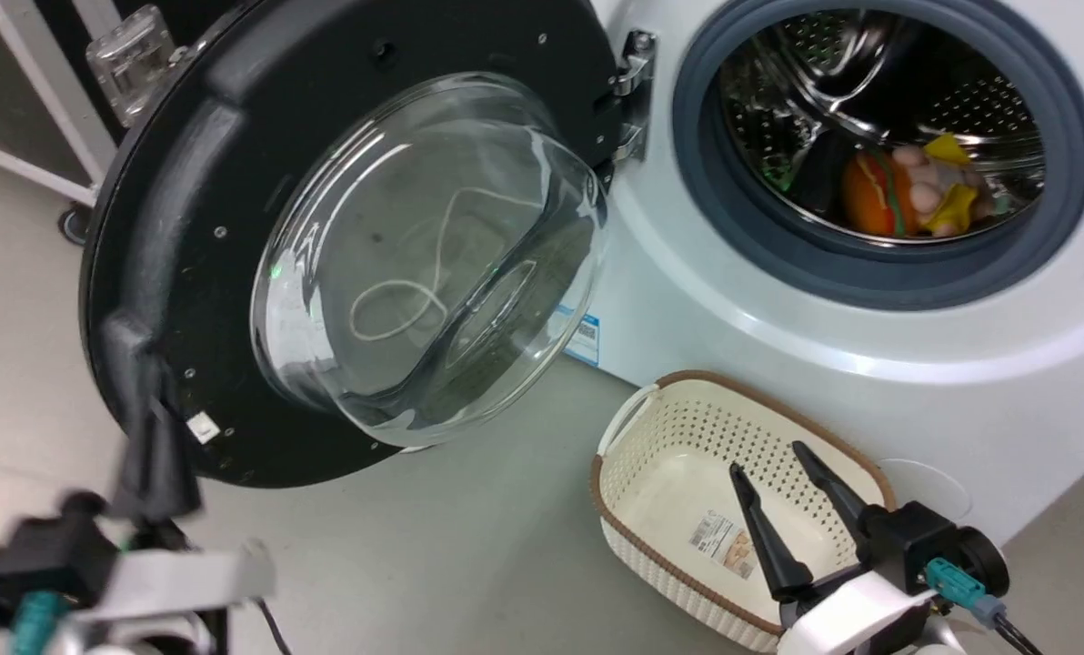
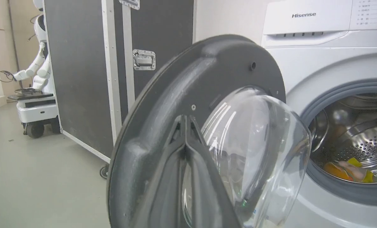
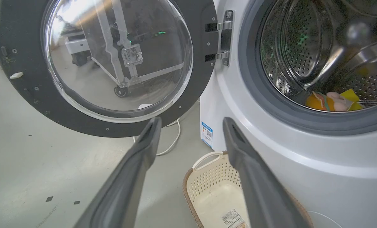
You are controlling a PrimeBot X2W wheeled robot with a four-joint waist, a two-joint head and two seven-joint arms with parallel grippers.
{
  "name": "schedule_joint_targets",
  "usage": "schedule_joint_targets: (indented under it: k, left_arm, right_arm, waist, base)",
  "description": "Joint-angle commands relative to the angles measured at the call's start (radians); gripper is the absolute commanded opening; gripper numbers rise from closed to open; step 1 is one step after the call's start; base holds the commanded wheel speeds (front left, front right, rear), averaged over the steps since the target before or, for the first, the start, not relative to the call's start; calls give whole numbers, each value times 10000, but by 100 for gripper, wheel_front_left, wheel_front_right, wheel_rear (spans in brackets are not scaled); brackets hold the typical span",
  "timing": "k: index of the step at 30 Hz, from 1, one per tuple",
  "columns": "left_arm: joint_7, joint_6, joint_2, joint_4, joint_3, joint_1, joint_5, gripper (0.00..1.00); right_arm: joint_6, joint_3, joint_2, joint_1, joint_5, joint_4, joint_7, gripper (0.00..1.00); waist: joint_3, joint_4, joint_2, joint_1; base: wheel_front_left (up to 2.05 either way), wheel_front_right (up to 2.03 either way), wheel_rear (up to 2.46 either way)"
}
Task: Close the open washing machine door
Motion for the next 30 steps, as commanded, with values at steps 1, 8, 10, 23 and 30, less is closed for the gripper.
schedule_joint_targets:
  k: [1,8,10,23,30]
  left_arm:
    - [-94,-164,148,-280,158,-383,55,0]
    - [-240,-577,1167,83,1167,-2027,-972,0]
    - [-113,-630,1618,845,1469,-2626,-1542,0]
    - [5027,-504,2712,6437,3797,-6253,-7536,0]
    - [8415,-609,2583,7723,4115,-6687,-9953,0]
  right_arm:
    - [6,-69,-5,51,34,44,-114,100]
    - [7,-453,8,123,29,-238,-260,100]
    - [7,-547,12,133,0,-273,-302,100]
    - [8,-644,-44,-234,-38,-183,-552,100]
    - [8,-603,-114,-237,-25,-92,-598,100]
  waist:
    - [124,110,0,0]
    - [496,413,0,0]
    - [627,455,0,0]
    - [1355,406,0,0]
    - [1389,397,0,0]
  base:
    - [0,0,0]
    - [0,0,0]
    - [0,0,0]
    - [0,0,0]
    - [0,0,0]
